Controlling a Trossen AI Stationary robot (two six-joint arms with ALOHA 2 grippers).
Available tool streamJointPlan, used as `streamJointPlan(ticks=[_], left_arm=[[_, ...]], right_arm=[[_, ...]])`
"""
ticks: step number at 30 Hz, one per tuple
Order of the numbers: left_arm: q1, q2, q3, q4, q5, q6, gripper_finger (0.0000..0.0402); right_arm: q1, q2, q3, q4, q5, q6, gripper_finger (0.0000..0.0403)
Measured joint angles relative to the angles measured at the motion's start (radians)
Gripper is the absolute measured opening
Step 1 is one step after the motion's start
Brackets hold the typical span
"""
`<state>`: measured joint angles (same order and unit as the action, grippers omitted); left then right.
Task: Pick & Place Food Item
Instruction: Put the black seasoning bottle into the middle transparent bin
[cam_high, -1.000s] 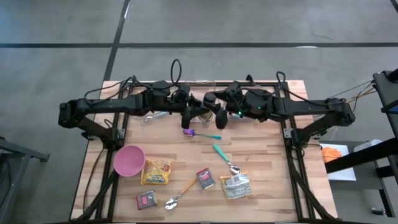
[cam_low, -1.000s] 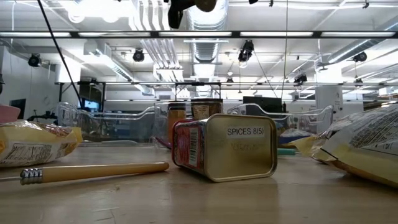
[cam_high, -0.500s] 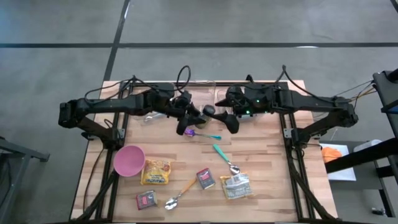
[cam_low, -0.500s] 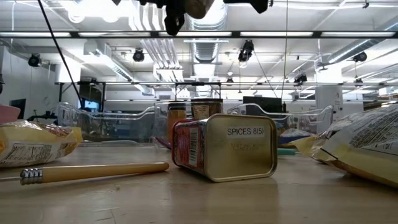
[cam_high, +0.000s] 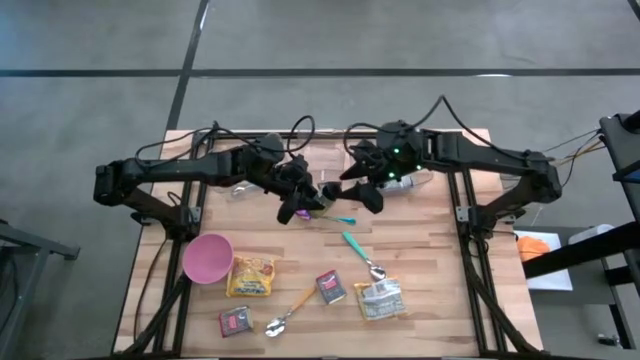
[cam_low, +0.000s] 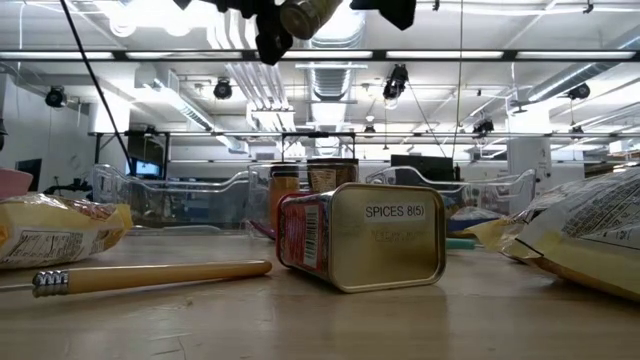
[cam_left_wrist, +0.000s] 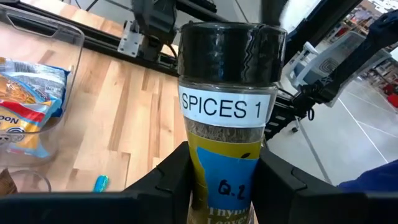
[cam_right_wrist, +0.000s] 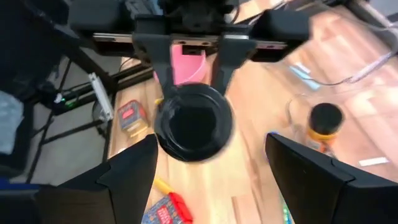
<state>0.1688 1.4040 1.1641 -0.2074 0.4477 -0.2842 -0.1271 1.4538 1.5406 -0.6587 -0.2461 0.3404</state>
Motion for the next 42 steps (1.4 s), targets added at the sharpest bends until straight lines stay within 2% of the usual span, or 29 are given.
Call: streamJointPlan(ticks=[9,18,22,30,33,39,42], left_arm=[[0.000,0.000,0.000,-0.022,-0.002,0.016,0.0131],[0.000,0.000,0.000,-0.023,-0.002,0.018,0.0131],[0.000,0.000,0.000,-0.025,-0.002,0.020,0.0131],[0.000,0.000,0.000,-0.037,-0.002,0.026,0.0131],[0.000,0.000,0.000,-0.036,-0.002,0.026,0.0131],[0.001,0.001,0.000,-0.042,-0.005,0.026,0.0131],[0.001,0.001,0.000,-0.040,-0.005,0.026,0.0131]], right_arm=[[0.000,0.090,0.104,-0.055,-0.066,-0.026,0.0295],[0.000,0.180,0.224,-0.149,-0.069,-0.066,0.0295],[0.000,0.212,0.248,-0.204,-0.069,-0.078,0.0295],[0.000,0.209,0.262,-0.206,-0.069,-0.083,0.0293],[0.000,0.209,0.264,-0.210,-0.069,-0.086,0.0271],[0.000,0.208,0.253,-0.211,-0.070,-0.092,0.0201],[0.000,0.208,0.253,-0.210,-0.069,-0.092,0.0199]])
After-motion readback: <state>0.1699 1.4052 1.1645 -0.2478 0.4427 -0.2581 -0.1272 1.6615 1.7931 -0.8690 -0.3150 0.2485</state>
